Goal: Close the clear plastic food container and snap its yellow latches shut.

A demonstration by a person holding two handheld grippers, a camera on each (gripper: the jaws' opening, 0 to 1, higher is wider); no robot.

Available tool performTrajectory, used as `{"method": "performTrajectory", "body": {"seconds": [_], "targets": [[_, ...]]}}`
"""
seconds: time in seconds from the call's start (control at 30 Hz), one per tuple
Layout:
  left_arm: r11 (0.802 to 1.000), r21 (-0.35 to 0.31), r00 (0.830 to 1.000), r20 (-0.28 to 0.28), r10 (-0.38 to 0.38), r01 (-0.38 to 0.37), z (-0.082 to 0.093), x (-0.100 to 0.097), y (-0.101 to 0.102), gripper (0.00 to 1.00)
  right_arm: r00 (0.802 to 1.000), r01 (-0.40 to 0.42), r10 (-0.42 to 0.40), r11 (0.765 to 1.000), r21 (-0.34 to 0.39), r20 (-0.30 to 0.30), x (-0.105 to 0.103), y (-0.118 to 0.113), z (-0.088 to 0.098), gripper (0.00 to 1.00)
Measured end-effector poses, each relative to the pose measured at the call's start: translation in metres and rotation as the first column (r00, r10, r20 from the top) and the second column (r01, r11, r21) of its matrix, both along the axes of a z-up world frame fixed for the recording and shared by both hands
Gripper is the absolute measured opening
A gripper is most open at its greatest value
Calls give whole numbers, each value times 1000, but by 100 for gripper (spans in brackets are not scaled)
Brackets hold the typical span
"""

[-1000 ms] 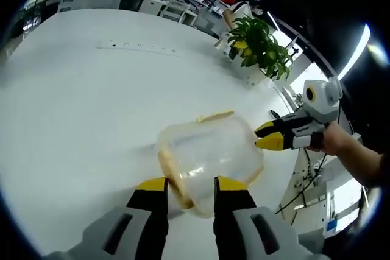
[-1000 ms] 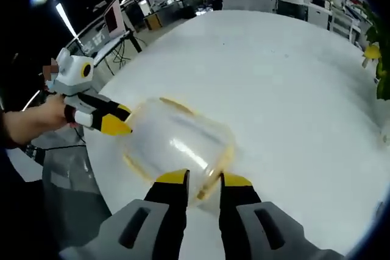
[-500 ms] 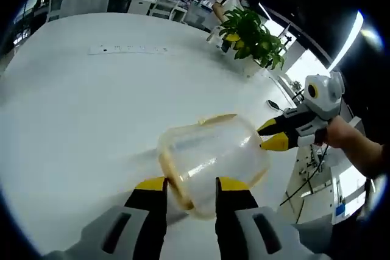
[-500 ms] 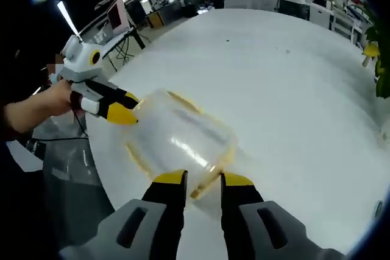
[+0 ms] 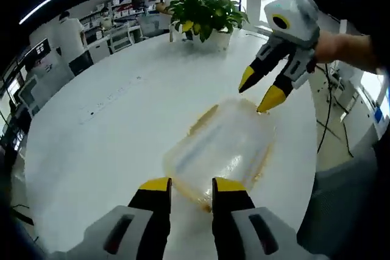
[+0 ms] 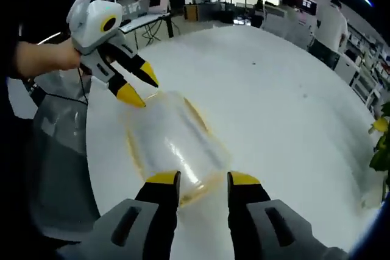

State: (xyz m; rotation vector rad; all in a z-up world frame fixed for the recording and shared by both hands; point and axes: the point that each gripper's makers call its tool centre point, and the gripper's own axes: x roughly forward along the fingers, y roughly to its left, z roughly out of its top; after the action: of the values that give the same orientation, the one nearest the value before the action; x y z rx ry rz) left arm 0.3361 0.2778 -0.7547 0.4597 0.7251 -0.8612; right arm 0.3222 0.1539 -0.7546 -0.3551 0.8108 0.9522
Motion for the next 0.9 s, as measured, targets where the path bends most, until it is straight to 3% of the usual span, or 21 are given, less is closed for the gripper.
{"method": "performTrajectory", "body": {"seconds": [0.13,0.23,0.27,0.47,0.67,0.8,0.9], "targets": [[993,-29,993,48,-110,112,12,0,-20,18,997,-71,70,997,27,35,1,18,7,29],[986,38,984,58,-166,164,10,-2,-27,18,995,-100,99,994,42,26,-1,32,7,30],[977,40,975,62,-212,210,10,-5,-35,18,993,-112,111,993,40,33,0,37,6,29],[948,62,947,59,-316,312,6,-16,-54,17,987,-153,151,988,24,46,5,54,3,29],[935,64,935,43,-352,349,4,-28,-63,25,983,-176,175,984,16,49,12,58,2,32],[910,97,912,36,-408,403,0,-39,-64,29,980,-193,193,981,-1,45,19,58,1,33],[905,107,908,35,-416,411,-2,-42,-66,31,974,-220,221,975,-16,46,22,58,1,34]]}}
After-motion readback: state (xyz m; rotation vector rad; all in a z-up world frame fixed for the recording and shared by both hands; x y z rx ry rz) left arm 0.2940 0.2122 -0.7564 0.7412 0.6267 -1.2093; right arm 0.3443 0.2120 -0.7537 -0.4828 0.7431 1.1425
